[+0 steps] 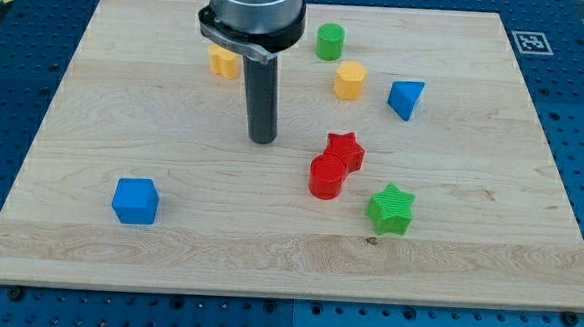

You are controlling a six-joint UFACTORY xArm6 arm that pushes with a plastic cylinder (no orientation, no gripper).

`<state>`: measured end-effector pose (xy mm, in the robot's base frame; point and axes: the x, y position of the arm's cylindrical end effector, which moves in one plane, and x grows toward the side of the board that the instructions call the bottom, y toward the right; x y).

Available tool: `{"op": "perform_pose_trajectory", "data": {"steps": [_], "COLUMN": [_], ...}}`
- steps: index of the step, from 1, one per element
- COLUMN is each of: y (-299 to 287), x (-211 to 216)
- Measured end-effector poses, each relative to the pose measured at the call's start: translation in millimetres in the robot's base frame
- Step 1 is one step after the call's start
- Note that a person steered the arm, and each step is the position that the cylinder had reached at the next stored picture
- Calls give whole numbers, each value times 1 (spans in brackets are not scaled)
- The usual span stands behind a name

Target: Move the arm bottom diagonally to the green circle

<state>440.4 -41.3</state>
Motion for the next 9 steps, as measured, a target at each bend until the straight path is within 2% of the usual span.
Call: {"op": "perform_pose_trajectory", "data": {"steps": [4,9], "y": [-8,7], "x": [-61,-114]}}
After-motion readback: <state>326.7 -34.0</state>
